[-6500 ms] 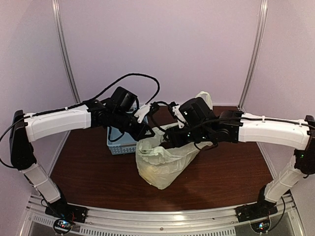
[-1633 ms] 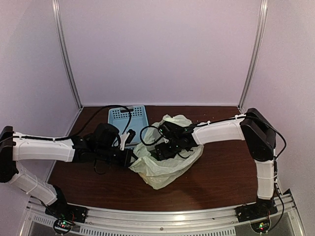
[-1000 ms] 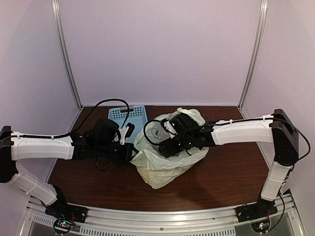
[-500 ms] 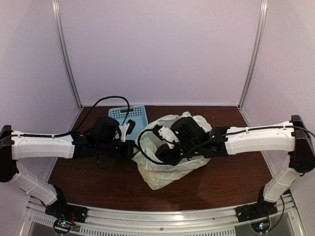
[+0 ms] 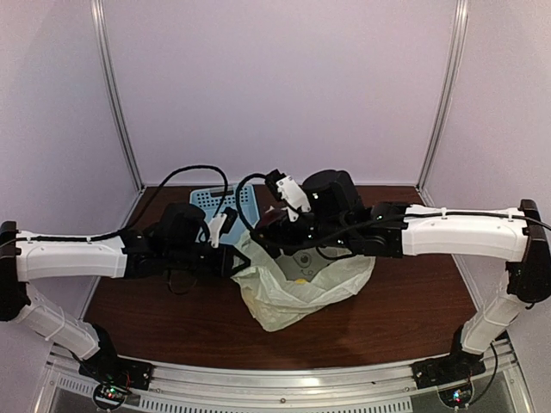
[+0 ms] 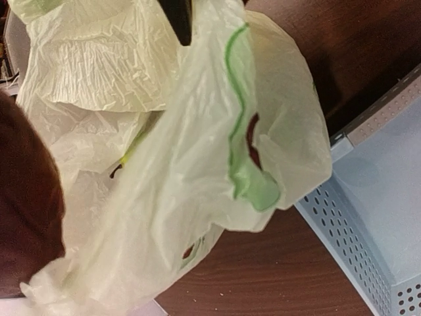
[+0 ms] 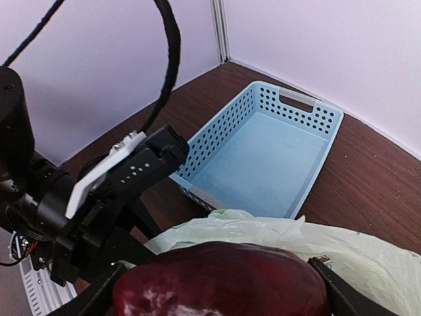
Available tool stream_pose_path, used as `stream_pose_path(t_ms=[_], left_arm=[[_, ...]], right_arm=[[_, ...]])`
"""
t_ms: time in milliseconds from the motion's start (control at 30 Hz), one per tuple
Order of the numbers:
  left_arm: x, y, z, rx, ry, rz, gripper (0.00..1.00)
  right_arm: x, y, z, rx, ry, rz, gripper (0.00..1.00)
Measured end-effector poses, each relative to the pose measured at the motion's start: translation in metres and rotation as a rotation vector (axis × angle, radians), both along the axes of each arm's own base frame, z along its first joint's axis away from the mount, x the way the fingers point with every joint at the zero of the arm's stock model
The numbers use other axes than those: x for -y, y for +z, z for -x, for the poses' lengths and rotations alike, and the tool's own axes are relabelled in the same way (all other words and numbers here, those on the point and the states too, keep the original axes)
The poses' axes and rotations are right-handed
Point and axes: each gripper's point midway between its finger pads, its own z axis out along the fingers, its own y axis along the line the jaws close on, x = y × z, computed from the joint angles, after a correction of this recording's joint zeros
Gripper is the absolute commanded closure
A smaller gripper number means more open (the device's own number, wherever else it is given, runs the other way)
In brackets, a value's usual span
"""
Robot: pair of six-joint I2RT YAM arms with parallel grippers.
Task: Untie the knot of the plastic bag and take out the fruit
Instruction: Pick up the fake fruit from the takeout bag.
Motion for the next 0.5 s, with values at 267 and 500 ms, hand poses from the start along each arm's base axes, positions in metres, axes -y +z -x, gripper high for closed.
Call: stream_pose_path(t_ms=[267,500], left_arm=[[-0.014,0.03,-0.002,0.089,0.019,-0.019,0.06],[-0.057,0.101,-0.019,0.203,0.074,0.014,0.03]], right_arm=[[-0.002,0.077,0.007,0.069,0.037,-0.18,0.37],[-0.025,0.128,-0.007,0.124,0.032,-0.258,0.37]])
